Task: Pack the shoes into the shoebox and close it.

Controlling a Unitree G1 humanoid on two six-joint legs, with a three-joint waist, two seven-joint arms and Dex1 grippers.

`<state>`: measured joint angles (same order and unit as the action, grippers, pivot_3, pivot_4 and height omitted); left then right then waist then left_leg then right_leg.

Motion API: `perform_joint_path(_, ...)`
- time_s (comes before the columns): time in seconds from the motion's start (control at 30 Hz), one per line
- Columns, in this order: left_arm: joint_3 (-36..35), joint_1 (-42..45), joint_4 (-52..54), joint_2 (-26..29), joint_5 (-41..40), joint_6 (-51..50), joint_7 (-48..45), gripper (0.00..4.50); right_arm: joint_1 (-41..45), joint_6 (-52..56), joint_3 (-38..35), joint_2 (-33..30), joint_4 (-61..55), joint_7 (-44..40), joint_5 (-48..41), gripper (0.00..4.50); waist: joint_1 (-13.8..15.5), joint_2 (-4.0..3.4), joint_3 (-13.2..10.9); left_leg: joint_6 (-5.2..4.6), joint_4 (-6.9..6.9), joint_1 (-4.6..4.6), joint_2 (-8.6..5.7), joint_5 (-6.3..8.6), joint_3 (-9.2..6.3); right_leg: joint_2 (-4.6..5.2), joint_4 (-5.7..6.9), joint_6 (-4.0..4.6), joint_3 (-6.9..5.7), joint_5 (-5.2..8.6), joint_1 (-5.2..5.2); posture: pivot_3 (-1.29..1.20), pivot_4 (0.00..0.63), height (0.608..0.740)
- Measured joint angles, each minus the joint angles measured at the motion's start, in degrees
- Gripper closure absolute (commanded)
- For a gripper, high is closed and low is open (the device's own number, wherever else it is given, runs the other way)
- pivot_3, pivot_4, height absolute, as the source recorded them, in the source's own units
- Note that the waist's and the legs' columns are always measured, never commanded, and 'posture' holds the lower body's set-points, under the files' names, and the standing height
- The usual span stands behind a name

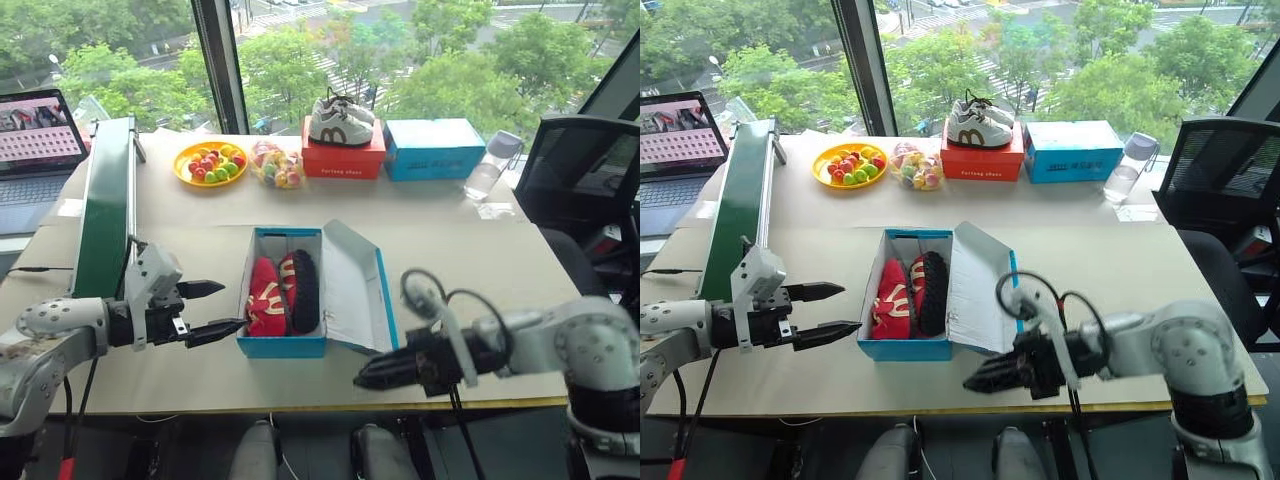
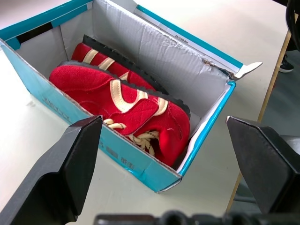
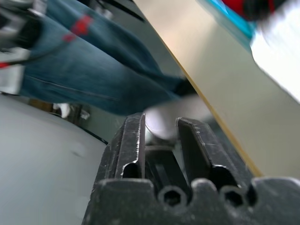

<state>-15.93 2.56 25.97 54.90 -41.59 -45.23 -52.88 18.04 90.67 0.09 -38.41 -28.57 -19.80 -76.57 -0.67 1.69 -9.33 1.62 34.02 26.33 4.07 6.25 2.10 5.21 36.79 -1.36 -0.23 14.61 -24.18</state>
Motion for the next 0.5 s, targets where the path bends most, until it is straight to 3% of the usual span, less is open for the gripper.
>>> perform_joint_path(0.2,0.04,0.8,-0.4,0.76,-0.02,-0.02,-0.59,0.0,-8.6,-7.45,4.72,9.6,4.54,13.05,16.71,3.01,0.15,0.08,0.02,-0.05,0.06,0.1,-0.03,-0.03,0.02,0.0,-0.05,-0.1,0.03,-0.02,-0.01,0.0,0.15,0.731)
perform_joint_path(0.37,0.07,1.08,-0.47,1.01,-0.06,-0.07,-0.67,0.0,-12.94,-16.27,4.08,17.64,6.41,16.47,24.11,3.01,-0.37,0.46,0.26,0.08,0.06,-0.06,0.28,0.05,0.03,-0.27,-0.07,-0.02,0.04,-0.08,0.05,0.0,0.15,0.731)
perform_joint_path(0.5,0.07,1.15,-0.45,1.03,-0.1,-0.17,-0.66,0.0,-15.62,-29.9,0.82,26.45,10.97,18.16,29.64,3.01,-0.38,0.48,0.3,0.3,0.0,-0.32,0.45,0.19,0.12,-0.28,-0.24,0.07,-0.01,-0.13,0.0,0.0,0.15,0.731)
